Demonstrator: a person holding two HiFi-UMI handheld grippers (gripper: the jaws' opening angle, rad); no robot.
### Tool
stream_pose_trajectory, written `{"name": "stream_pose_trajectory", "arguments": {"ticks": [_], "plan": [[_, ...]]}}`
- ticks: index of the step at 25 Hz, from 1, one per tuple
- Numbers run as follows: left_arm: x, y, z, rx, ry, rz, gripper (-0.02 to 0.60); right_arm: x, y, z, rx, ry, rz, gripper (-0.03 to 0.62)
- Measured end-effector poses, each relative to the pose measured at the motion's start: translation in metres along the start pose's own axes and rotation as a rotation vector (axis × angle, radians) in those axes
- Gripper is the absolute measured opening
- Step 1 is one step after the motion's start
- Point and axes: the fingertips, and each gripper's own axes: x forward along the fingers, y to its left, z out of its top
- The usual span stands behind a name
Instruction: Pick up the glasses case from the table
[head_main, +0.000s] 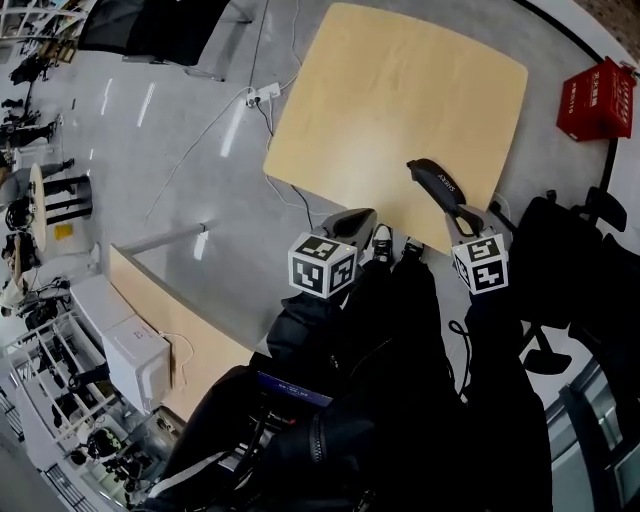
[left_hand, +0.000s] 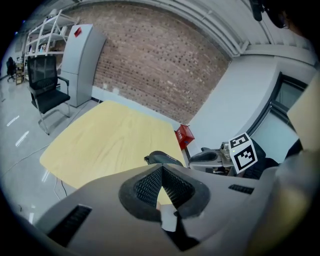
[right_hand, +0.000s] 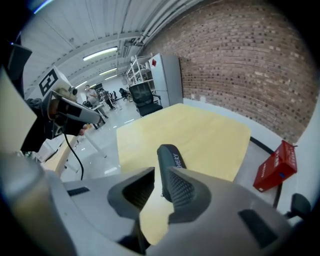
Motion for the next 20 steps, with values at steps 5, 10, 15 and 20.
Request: {"name": "stream_pose_trajectory", "arguments": {"ticks": [5, 10, 15, 20], "plan": [[0.008, 0.013, -0.011, -0.018, 0.021, 0.001, -0.002, 0.021, -0.012, -0.001, -0.038, 0.048, -0.033, 0.153], [0.012, 0.026, -0.025, -0.031, 0.074, 0.014, -0.002, 0.046, -0.023, -0.015, -0.113, 0.157, -0.056, 0.303], [0.013, 0.035, -0.039, -0.053, 0.110, 0.020, -0.002, 0.069, -0.027, -0.029, -0.205, 0.270, -0.025, 0.356], [0.010, 0.041, -0.045, -0.069, 0.110, 0.029, -0.002, 0.087, -0.029, -0.030, -0.246, 0.312, -0.015, 0.356]]}}
